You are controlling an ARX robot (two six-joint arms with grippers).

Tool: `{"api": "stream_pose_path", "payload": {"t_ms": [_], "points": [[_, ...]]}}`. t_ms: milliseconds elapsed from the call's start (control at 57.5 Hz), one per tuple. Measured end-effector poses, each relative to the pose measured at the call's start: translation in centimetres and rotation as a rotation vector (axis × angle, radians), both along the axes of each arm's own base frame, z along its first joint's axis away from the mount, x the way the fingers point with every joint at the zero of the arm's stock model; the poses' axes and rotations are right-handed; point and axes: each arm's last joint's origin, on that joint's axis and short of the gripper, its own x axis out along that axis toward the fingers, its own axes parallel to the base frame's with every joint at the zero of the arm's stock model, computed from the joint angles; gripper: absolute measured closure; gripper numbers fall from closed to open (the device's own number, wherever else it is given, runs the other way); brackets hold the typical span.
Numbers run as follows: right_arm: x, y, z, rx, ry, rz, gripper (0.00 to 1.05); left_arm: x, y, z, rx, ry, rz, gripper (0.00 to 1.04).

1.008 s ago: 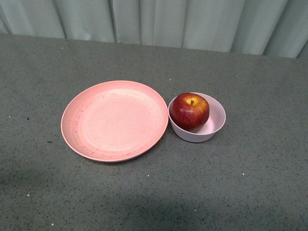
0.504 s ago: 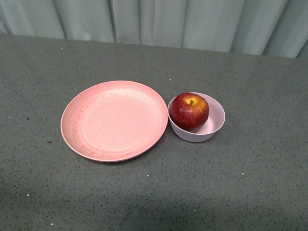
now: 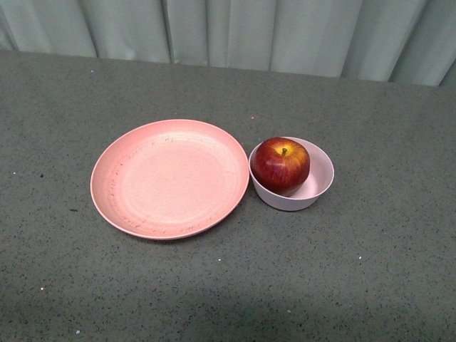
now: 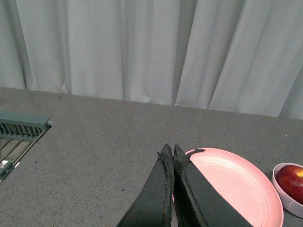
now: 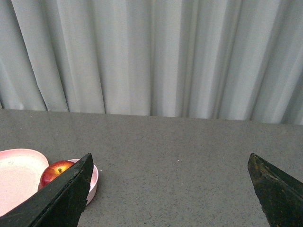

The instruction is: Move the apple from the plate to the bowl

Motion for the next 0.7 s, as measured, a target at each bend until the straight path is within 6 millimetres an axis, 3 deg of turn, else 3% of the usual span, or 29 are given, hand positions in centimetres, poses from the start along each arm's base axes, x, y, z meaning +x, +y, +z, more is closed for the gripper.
{"api": "stream_pose_path", "payload": {"t_ms": [695], "points": [[0.0, 0.0, 0.0, 0.0, 0.0, 0.0, 0.09, -2.2, 0.0, -0.4, 0.0, 0.022, -0.002, 1.01]]}}
